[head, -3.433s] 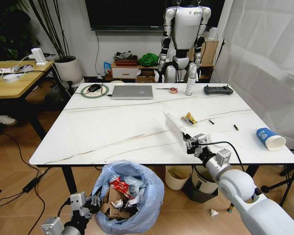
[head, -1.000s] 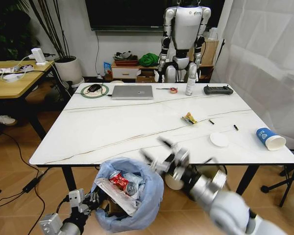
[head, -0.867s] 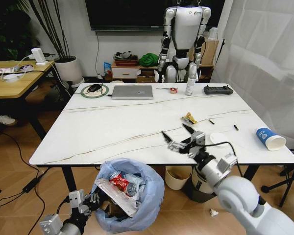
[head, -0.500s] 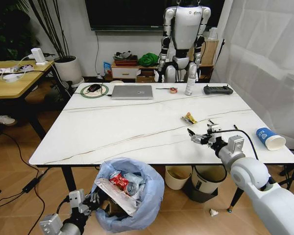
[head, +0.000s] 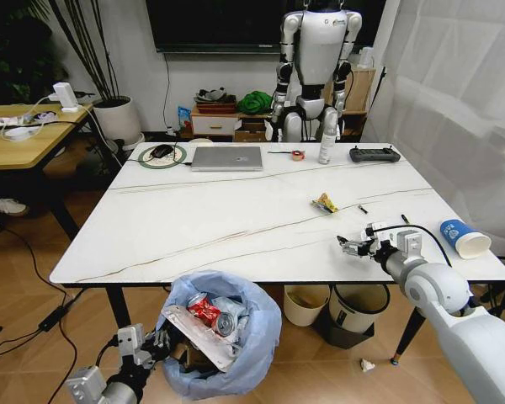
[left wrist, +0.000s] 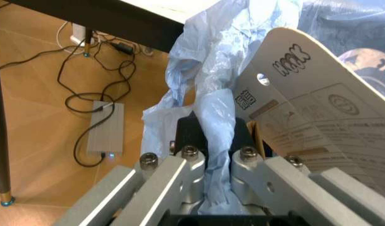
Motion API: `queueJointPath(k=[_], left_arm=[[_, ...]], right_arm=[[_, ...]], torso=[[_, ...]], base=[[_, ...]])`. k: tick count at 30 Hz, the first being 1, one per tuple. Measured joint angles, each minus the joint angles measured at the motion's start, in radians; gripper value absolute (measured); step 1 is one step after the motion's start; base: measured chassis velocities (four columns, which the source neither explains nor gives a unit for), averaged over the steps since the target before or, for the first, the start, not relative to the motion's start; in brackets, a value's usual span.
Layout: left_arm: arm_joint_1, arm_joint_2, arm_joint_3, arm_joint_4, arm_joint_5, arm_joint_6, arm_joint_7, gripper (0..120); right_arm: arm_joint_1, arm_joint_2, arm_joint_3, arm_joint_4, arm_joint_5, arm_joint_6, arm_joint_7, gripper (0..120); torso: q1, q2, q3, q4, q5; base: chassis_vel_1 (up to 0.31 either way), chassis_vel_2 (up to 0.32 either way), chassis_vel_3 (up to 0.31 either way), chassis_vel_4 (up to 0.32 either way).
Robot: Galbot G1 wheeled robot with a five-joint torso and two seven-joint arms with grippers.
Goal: Pick up the trash bin and place the trash from the table into it.
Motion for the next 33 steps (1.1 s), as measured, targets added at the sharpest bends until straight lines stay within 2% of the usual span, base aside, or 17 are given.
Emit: queueJointPath(k=[2,6,8,12,14,19,21,27,30,33], left_arm=[[0.0,0.0,0.0,0.0,0.0,0.0,0.0,0],[0.0,0.0,0.001,0.001,-0.001,0.0,0.0,0],[0.0,-0.001,0.001,0.001,-0.001,0.0,0.0,0],[-0.002,0.0,0.001,0.002,-0.002,0.0,0.0,0],[-0.002,0.0,0.0,0.002,-0.002,0.0,0.0,0],[-0.002,-0.002,0.0,0.001,-0.003,0.001,-0.002,0],[-0.002,-0.002,0.0,0.001,-0.003,0.001,-0.002,0],[-0.001,-0.004,-0.001,-0.003,-0.003,0.001,-0.002,0],[-0.002,-0.006,0.001,-0.003,-0.003,0.001,-0.002,0],[-0.002,-0.007,0.003,-0.003,-0.001,0.001,-0.002,0]], right_arm=[[0.002,0.001,0.001,-0.005,0.002,0.0,0.001,98],[0.008,0.0,0.002,-0.026,0.003,0.001,0.012,81],[0.008,-0.001,0.002,-0.029,0.004,0.001,0.014,79],[0.007,-0.003,0.004,-0.041,0.012,0.001,0.014,60],[0.005,-0.004,0.004,-0.042,0.012,0.002,0.014,56],[0.003,-0.005,0.006,-0.043,0.013,0.001,0.014,33],[0.002,-0.005,0.006,-0.043,0.013,0.001,0.014,30],[-0.003,-0.005,0.006,-0.032,0.018,0.008,0.013,6],[-0.009,-0.005,0.006,-0.023,0.024,0.029,0.003,0],[-0.028,-0.011,-0.001,0.013,0.061,0.097,-0.025,0]], torso=[[0.0,0.0,0.0,0.0,0.0],[0.0,0.0,0.0,0.0,0.0],[0.0,0.0,0.0,0.0,0.0],[0.0,0.0,0.0,0.0,0.0],[0.0,0.0,0.0,0.0,0.0],[0.0,0.0,0.0,0.0,-0.0001],[0.0,0.0,0.0,0.0,-0.0001],[0.0,0.0,0.0,0.0,-0.0001],[0.0,0.0,0.0,0.0,0.0],[0.0,0.0,0.0,0.0001,0.0003]], base=[[0.0,0.0,0.0,0.0],[0.0,0.0,0.0,0.0],[0.0,0.0,0.0,0.0],[0.0,0.0,0.0,0.0],[0.0,0.0,0.0,0.0],[0.0,0.0,0.0,0.0],[0.0,0.0,0.0,0.0],[0.0,0.0,0.0,0.0],[0.0,0.0,0.0,0.0],[0.0,0.0,0.0,0.0]])
